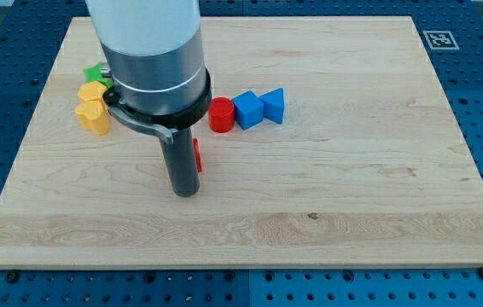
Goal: Move the red star into the red circle
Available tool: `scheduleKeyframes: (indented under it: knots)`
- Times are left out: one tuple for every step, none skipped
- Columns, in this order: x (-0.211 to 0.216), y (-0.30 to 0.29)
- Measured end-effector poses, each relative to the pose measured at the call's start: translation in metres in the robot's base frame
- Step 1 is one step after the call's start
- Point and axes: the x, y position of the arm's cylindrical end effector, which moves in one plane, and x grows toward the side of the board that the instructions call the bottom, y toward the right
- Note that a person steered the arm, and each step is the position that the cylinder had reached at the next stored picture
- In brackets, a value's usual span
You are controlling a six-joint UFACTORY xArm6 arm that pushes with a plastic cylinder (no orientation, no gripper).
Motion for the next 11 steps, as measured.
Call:
scheduleKeyframes:
  knots:
    - [-0.002, 0.0]
    - [-0.016, -0.005]
    - [-0.026, -0.005]
    - [-0.031, -0.01]
    - [-0.031, -0.038]
    - [-0.037, -0.041]
    - [-0.039, -0.027]
    - [-0.044, -0.026]
    - [-0.068, -0.026]
    - [-0.073, -0.026]
    - [-0.056, -0.03]
